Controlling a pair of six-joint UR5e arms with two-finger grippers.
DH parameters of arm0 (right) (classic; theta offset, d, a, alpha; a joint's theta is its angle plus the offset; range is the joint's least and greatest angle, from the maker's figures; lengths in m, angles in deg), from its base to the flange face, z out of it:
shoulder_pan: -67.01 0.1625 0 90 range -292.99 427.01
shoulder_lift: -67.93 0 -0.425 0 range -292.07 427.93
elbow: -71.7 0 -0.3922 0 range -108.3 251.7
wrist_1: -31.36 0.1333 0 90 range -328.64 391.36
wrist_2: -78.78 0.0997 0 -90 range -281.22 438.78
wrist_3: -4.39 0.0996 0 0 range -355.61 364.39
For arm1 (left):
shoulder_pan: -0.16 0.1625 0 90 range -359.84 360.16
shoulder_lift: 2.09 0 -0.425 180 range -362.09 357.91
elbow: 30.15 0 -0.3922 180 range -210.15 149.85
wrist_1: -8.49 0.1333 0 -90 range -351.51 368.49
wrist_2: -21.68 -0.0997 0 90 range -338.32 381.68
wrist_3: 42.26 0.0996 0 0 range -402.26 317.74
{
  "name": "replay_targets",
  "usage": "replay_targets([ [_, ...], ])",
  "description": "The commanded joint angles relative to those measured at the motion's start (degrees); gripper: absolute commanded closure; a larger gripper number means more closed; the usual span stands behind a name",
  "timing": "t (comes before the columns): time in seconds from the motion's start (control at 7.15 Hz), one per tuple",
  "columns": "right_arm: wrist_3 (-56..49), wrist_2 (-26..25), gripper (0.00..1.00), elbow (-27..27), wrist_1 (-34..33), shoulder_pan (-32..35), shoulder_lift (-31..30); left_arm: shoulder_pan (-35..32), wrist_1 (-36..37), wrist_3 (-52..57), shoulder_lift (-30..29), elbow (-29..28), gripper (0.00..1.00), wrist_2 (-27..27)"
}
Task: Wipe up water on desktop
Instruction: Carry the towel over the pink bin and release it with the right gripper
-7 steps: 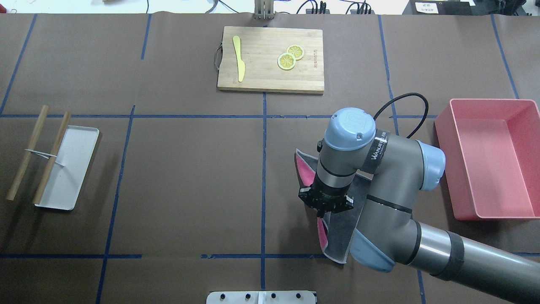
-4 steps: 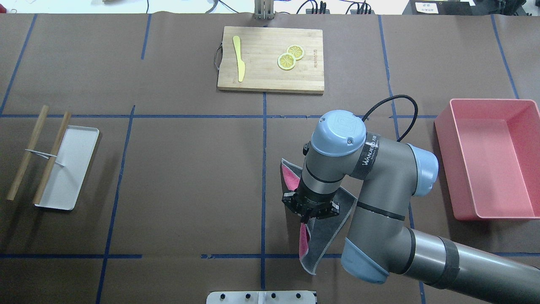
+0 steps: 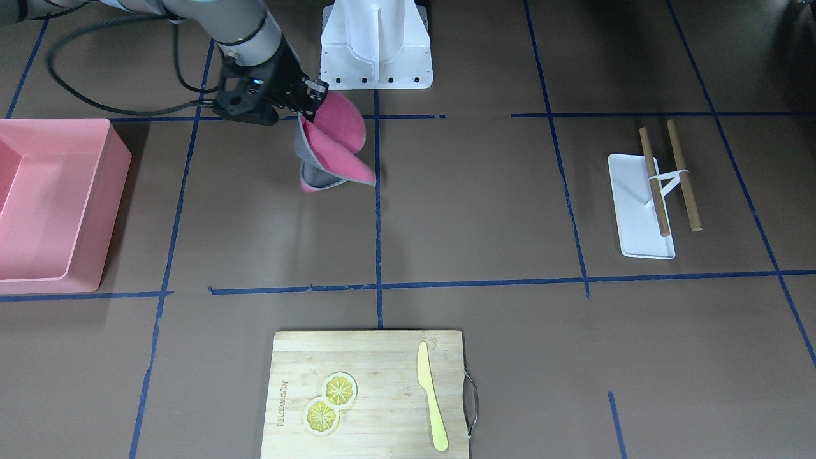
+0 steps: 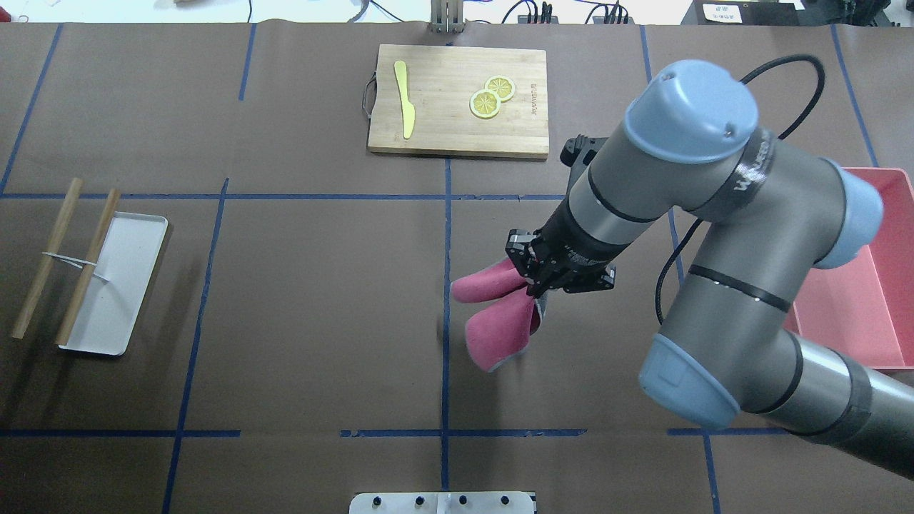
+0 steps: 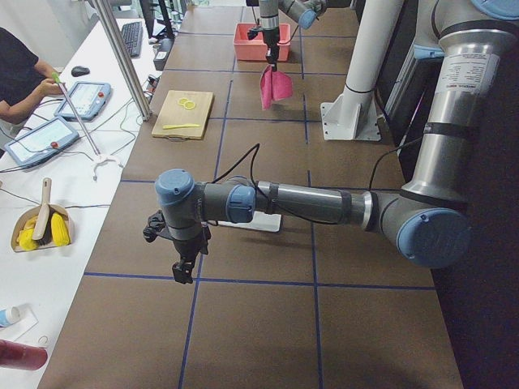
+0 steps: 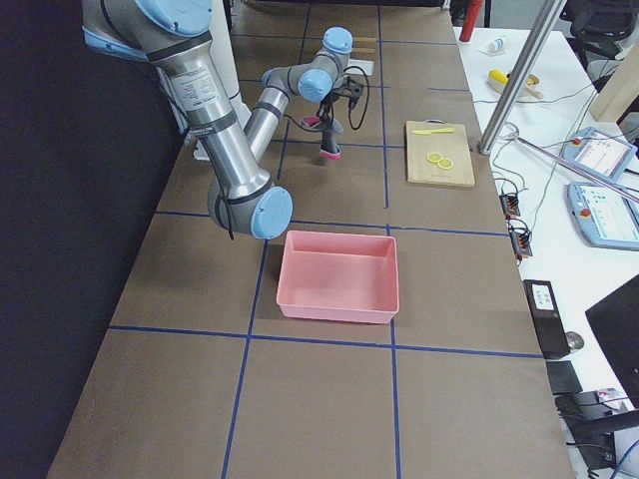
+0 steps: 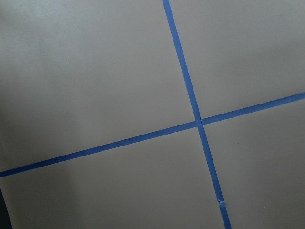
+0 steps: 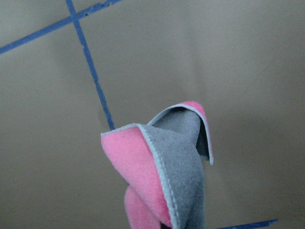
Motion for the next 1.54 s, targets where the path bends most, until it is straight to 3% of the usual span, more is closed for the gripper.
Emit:
replay_targets([
  [0.0, -4.5, -0.3, 1.00, 6.4, -12.3, 5.0, 0.0, 0.0, 0.0, 0.0, 0.0, 0.1, 0.00, 0.0],
  [0.28, -17.9, -0.3, 1.00, 12.2, -23.3, 13.3, -1.1, -0.1, -0.1, 0.0, 0.1, 0.1, 0.00, 0.1],
  [0.56, -31.9, 0.1, 1.00, 16.4, -23.7, 20.3, -10.4, -0.4, -0.1, 0.0, 0.1, 0.2, 0.00, 0.1],
  [0.98, -55.5, 0.4, 1.00, 15.4, -23.6, 30.5, -22.9, -0.4, -0.1, 0.0, 0.3, 0.4, 0.00, 0.1],
  [1.4, -64.5, 0.5, 1.00, 10.3, -23.1, 35.7, -25.4, -0.4, -0.2, 0.1, 0.5, 0.4, 0.00, 0.1],
])
